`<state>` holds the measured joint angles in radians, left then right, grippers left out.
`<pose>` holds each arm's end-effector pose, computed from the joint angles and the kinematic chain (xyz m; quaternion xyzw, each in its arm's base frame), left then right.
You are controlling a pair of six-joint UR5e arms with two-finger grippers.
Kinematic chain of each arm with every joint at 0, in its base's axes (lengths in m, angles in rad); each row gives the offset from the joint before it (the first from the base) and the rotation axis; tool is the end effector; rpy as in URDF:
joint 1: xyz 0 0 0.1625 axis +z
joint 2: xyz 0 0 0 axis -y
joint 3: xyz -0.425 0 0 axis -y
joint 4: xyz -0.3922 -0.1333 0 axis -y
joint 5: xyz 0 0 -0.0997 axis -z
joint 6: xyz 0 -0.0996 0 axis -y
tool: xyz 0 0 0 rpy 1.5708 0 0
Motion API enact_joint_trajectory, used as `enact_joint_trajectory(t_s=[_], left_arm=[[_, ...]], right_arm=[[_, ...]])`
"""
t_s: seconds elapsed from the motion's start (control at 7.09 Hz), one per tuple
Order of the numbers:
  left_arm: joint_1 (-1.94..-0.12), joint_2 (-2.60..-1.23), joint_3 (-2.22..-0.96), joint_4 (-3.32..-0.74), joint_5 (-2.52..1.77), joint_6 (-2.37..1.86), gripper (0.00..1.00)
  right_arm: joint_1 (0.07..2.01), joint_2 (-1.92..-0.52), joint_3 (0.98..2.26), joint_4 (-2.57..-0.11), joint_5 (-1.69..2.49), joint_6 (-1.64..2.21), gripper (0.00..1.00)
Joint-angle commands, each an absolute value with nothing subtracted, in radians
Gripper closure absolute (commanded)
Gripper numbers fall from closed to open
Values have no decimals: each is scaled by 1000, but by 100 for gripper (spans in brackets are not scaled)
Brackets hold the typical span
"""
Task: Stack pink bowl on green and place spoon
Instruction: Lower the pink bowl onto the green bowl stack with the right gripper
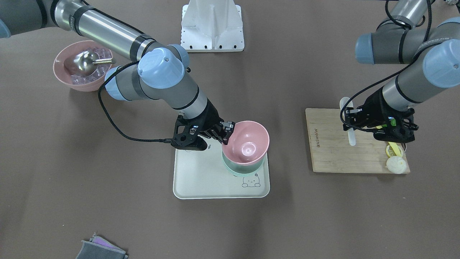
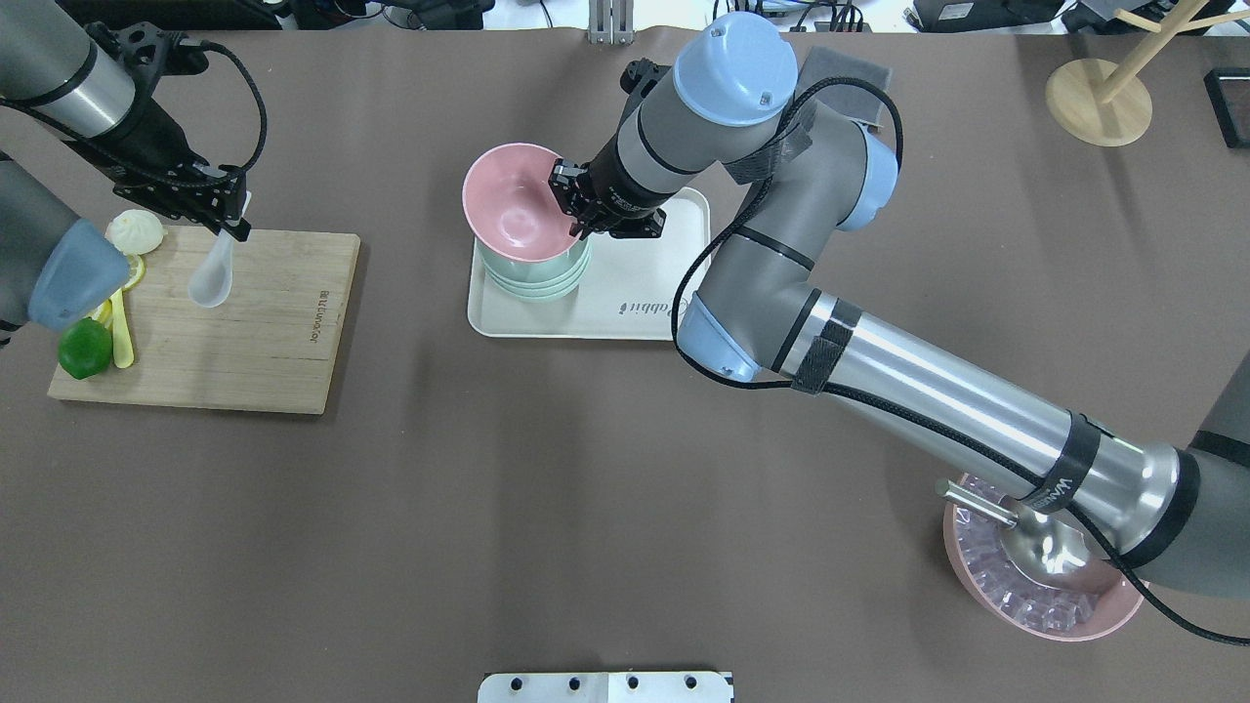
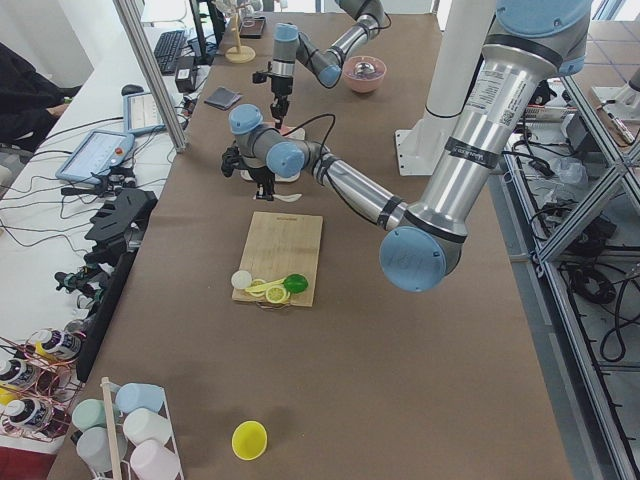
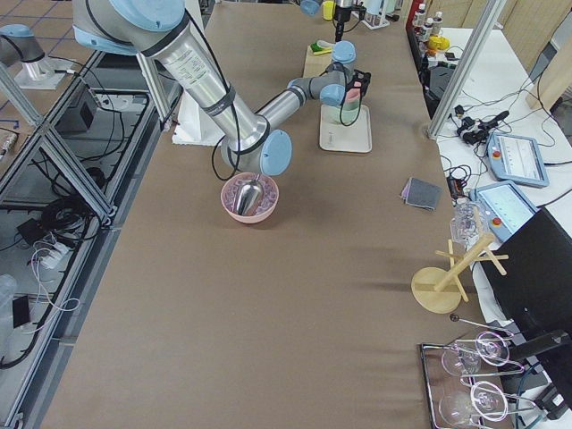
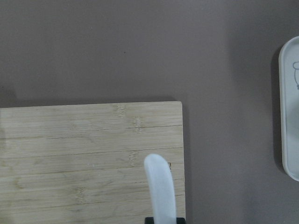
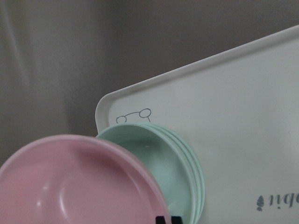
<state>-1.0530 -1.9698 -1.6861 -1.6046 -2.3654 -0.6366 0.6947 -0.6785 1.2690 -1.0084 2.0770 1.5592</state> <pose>0.2568 -0.5765 0.3688 0.0059 0.4483 0.0518 0.8923 -0.5423 -0.5625 0.1551 -0.0145 -0.5677 0.1433 0.8105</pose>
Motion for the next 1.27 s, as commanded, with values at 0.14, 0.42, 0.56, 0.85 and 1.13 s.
enact_joint_trajectory(t_s=[0.14,0.42,0.56,0.85,1.13], left_arm=[[-1054,-1970,-1684,-1605,-2365,-637,100],[-1054,-1970,-1684,-1605,-2365,-635,100],[-1054,-1970,-1684,-1605,-2365,-635,100],[-1054,-1970,-1684,-1605,-2365,-637,100],[-1054,-1970,-1684,-1605,-2365,-637,100]], right_arm=[[687,-676,1264,-1008,2079,1600,100],[681,-676,1259,-1005,2077,1606,100],[680,-675,1258,-1005,2077,1606,100],[678,-673,1247,-1003,2075,1605,100],[675,-673,1239,-1000,2068,1605,100]])
